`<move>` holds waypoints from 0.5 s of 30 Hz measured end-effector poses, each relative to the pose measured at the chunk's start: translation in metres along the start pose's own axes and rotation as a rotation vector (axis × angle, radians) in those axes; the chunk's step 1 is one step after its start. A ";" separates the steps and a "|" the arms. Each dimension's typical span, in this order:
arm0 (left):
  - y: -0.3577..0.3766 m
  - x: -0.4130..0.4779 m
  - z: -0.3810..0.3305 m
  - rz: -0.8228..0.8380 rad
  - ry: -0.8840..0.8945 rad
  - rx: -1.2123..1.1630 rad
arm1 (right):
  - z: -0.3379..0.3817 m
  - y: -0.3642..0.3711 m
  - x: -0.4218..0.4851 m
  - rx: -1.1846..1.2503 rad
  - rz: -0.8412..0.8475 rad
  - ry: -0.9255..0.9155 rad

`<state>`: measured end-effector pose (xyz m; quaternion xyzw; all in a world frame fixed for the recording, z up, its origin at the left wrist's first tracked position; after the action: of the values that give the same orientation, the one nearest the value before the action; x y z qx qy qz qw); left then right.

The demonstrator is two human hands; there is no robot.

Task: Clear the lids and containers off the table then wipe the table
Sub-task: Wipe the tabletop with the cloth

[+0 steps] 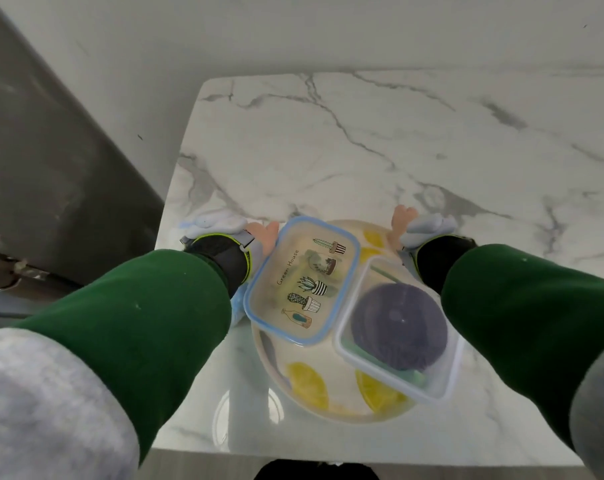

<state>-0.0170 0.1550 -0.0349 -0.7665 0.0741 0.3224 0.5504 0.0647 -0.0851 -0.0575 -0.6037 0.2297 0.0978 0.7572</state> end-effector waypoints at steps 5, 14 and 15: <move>0.001 0.003 -0.006 -0.001 -0.046 -0.106 | -0.015 0.001 0.011 -0.182 0.096 -0.085; 0.006 -0.002 -0.033 -0.164 -0.137 -0.248 | -0.050 -0.021 0.045 -0.098 0.098 -0.109; 0.008 -0.004 -0.038 -0.212 -0.161 -0.238 | -0.059 -0.025 0.049 -0.075 0.082 -0.111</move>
<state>-0.0081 0.1174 -0.0320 -0.8014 -0.0902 0.3295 0.4910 0.1042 -0.1544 -0.0686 -0.6155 0.2082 0.1704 0.7408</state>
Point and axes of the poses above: each hand's wrist, its own x-axis towards the middle knuckle, its own y-axis out of the palm, z = x × y, the point moved 2 cm from there along x, towards the middle knuckle, and after that the axes turned 8 degrees about y, right-handed, at the moved point
